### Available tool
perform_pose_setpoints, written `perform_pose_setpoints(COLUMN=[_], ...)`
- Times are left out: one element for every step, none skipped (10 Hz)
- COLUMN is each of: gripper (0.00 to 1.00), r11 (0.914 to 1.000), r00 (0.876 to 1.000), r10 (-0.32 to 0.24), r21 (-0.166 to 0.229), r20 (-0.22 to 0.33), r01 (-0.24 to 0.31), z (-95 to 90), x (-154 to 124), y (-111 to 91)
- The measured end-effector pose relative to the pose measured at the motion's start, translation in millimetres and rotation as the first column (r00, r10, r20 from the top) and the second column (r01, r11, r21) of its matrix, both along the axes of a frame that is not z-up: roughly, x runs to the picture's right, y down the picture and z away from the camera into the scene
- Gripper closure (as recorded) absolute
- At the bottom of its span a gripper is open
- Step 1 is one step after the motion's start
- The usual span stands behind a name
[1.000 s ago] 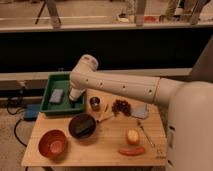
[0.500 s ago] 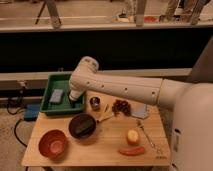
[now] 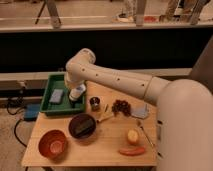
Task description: Place sponge in red bowl
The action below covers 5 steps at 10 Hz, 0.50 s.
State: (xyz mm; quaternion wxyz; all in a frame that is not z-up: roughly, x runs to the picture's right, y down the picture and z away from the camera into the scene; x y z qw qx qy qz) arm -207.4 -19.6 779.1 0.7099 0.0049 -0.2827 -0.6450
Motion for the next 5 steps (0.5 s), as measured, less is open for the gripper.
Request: perform_pose_setpoints(gripper=[0.37,0.29,0.22,0.2,0.2], r11=[0.9993,0.9982,0.9963,0.9943,0.9928], r00=[1.0,1.0,1.0,1.0,0.999], r10=[-0.012,-0.011,-0.001,0.017,0.032], r21=[-0.036,-0.06,-0.085,-0.105,-0.115], r20=[0.008,0.004,0.002,0.003,-0.001], r01=[0.012,0.011,0.002,-0.017,-0.032], z=[1.5,5.4,9.3,13.8,16.4], x=[-13,-17,-18,-18,-18], y=[0,0,1,3,4])
